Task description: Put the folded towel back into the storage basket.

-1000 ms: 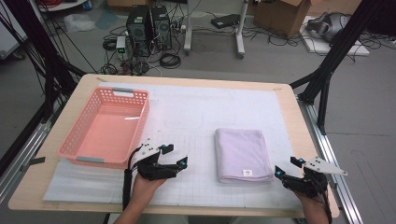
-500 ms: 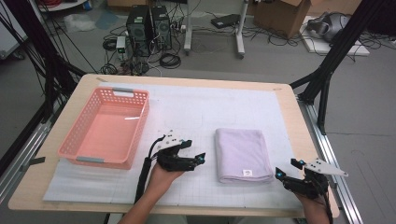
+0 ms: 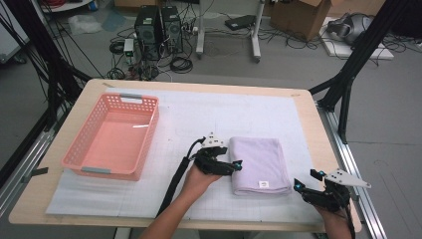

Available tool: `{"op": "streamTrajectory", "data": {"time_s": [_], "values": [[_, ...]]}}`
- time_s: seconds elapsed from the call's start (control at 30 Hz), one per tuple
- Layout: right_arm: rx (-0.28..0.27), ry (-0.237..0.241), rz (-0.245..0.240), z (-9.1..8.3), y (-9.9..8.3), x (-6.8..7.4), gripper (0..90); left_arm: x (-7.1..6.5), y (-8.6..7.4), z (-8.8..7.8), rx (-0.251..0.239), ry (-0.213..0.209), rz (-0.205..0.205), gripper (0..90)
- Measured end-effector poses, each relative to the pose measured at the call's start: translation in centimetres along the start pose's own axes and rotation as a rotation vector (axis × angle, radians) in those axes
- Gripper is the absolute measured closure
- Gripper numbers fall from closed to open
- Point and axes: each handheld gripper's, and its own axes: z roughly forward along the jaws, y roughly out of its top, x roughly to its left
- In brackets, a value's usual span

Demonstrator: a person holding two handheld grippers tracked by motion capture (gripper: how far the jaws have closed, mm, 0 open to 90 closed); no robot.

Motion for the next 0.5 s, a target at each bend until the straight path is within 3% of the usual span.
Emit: {"op": "streamTrajectory", "data": {"time_s": [0.17,0.37,0.5], "values": [[-0.003,-0.003,-0.004,-0.1,0.0,0.0,24.4,-0.5,-0.3,1.5,0.108,0.044,0.0,24.1],[0.004,-0.001,-0.001,-0.2,0.0,0.1,24.4,-0.3,-0.6,2.2,0.167,0.07,-0.043,23.5],[0.001,-0.001,-0.003,-0.2,0.0,0.1,24.4,-0.2,-0.8,2.7,0.184,0.059,-0.073,23.0]]}}
